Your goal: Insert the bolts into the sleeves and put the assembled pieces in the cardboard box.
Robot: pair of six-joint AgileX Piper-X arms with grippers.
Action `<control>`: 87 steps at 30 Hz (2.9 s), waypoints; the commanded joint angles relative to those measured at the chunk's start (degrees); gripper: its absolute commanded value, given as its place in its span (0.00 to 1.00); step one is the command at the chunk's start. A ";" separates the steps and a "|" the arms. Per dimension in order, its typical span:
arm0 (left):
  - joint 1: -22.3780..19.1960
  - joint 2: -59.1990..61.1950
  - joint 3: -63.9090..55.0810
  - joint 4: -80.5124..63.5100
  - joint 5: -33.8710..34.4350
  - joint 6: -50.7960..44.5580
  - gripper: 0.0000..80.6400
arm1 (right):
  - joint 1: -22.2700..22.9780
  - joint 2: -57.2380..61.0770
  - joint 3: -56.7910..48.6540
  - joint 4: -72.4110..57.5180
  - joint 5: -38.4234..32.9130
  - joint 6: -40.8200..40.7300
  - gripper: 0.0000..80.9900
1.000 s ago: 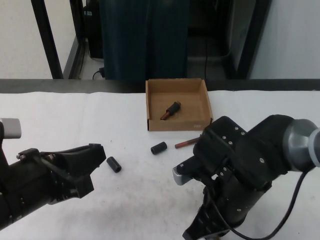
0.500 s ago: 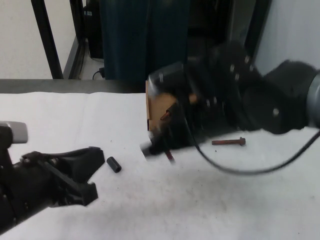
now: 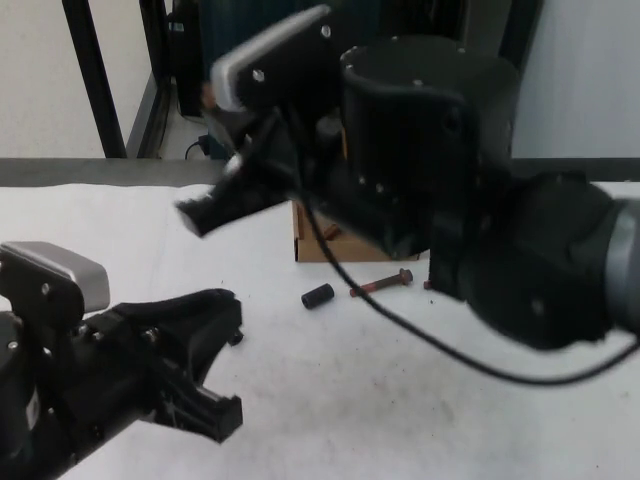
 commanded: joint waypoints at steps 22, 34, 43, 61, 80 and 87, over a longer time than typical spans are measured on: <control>3.59 4.74 0.04 -12.92 3.62 -1.38 0.01 | 7.63 -3.03 7.34 -10.96 9.54 8.83 0.00; 3.59 4.07 0.04 -14.06 5.61 -0.24 0.01 | 10.77 -8.55 13.40 -10.41 11.98 5.78 0.00; 3.59 -0.27 0.04 -14.06 11.90 -0.39 0.01 | 10.98 -9.65 15.54 -10.75 10.47 5.78 0.00; 3.59 -0.41 0.04 -15.34 13.83 -0.14 0.01 | 11.54 -9.65 15.37 -14.20 10.49 4.47 0.00; 3.59 -2.57 0.04 -16.48 15.53 2.87 0.01 | 11.54 -9.65 15.37 -11.44 10.24 7.04 0.00; 3.59 -2.63 0.04 -16.48 15.53 2.77 0.01 | 11.82 -9.65 15.06 -10.08 10.24 7.67 0.00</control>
